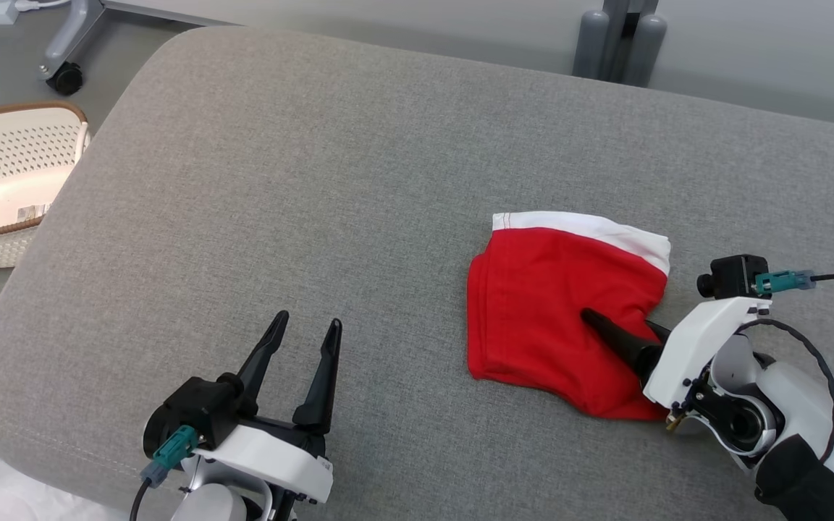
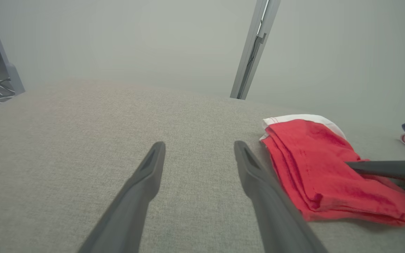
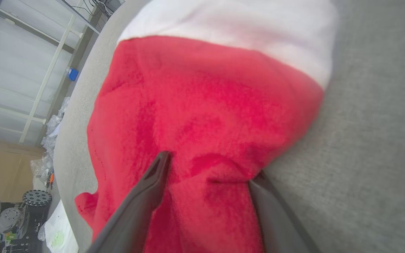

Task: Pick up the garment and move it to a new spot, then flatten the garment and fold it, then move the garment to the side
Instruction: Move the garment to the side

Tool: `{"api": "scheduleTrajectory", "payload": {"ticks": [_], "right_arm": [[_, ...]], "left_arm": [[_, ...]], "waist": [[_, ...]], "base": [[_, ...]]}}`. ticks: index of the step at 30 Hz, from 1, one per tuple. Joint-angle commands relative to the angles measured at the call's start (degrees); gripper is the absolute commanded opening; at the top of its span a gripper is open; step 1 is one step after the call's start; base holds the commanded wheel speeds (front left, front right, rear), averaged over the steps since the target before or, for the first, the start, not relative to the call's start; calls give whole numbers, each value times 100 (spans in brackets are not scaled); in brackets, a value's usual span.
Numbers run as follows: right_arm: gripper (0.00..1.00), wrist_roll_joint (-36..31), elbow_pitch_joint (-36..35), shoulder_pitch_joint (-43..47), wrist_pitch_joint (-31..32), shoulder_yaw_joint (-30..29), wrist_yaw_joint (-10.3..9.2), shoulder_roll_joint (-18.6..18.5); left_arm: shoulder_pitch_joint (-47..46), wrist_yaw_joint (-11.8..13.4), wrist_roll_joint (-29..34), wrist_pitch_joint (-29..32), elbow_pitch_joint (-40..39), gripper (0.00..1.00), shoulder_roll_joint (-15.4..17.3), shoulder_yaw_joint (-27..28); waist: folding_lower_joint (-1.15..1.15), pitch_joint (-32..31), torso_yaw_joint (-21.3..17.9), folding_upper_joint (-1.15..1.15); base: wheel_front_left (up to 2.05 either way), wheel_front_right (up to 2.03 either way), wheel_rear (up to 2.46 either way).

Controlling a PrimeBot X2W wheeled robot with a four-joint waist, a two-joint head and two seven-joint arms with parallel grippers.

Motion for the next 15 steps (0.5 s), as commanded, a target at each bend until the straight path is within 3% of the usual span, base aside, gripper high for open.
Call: {"api": "scheduleTrajectory", "payload": {"ticks": [1,2,11,15], "right_arm": [[13,-7,51,17,-18,143,0,9],[0,-38,51,-6,-76,224,0,-16],[0,-442,105,-361,-710,947,0,-340],[0,-819,33,-639,-926,1369,-1,-705]], "left_arm": [[-116,35,6,-15,-31,100,21,-6],[-120,41,14,-15,-33,100,21,-12],[-122,32,103,-14,-58,100,22,-31],[-177,30,84,-15,-103,100,19,-80]], "waist": [[0,19,18,0],[0,24,24,0],[0,-46,-212,0],[0,-41,-467,0]], "base": [[0,0,0],[0,0,0],[0,0,0],[0,0,0]]}}
